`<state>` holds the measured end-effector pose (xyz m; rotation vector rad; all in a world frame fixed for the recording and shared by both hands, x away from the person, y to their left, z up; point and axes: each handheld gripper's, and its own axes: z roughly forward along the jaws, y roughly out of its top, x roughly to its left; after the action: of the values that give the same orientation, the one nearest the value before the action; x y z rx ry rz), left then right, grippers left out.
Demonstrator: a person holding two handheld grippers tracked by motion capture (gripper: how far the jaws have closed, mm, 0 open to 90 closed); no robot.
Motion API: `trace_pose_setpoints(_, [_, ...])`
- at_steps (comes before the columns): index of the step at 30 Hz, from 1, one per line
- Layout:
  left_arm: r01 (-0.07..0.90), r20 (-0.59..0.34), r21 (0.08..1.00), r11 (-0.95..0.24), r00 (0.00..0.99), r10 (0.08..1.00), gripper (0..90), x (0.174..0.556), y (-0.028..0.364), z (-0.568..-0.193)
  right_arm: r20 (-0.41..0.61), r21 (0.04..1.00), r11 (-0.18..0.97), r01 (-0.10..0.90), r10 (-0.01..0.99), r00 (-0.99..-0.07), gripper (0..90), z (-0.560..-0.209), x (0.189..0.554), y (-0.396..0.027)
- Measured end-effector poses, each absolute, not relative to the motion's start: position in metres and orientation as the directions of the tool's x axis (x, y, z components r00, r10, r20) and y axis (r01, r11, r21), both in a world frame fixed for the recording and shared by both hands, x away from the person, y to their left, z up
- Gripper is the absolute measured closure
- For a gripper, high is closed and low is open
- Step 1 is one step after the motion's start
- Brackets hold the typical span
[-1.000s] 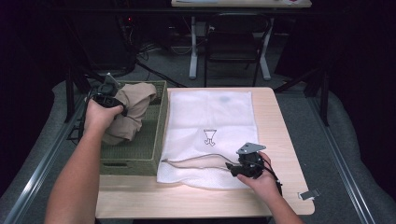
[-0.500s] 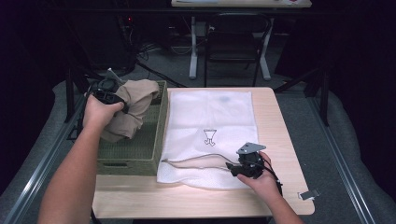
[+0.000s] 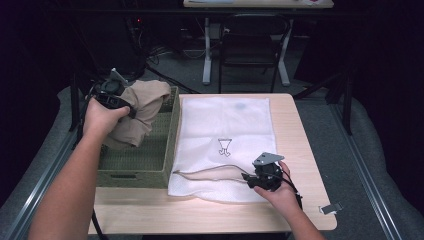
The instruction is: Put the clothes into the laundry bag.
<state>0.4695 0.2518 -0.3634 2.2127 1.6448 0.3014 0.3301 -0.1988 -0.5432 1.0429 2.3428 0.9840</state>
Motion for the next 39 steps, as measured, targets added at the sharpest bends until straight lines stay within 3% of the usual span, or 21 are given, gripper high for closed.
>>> trace_pose_setpoints(14, [0.862, -0.047, 0.414, -0.293, 0.342, 0.939, 64.0, 0.457, 0.247, -0.355, -0.106, 0.742, 0.518, 0.426, 0.718, -0.688, 49.6, -0.544, 0.330, -0.190])
trace_pose_setpoints(19, [0.860, -0.055, 0.413, -0.301, 0.353, 0.934, 64.0, 0.455, 0.245, -0.353, -0.185, 0.738, 0.565, 0.370, 0.696, -0.694, 49.5, -0.544, 0.328, -0.184])
trace_pose_setpoints(33, [0.848, -0.057, 0.413, -0.333, 0.388, 0.920, 64.0, 0.444, 0.240, -0.349, -0.072, 0.698, 0.536, 0.474, 0.712, -0.699, 65.3, -0.546, 0.337, -0.182])
trace_pose_setpoints(39, [0.847, -0.056, 0.404, -0.344, 0.399, 0.915, 64.0, 0.441, 0.239, -0.349, -0.071, 0.670, 0.568, 0.478, 0.689, -0.721, 67.6, -0.544, 0.342, -0.172])
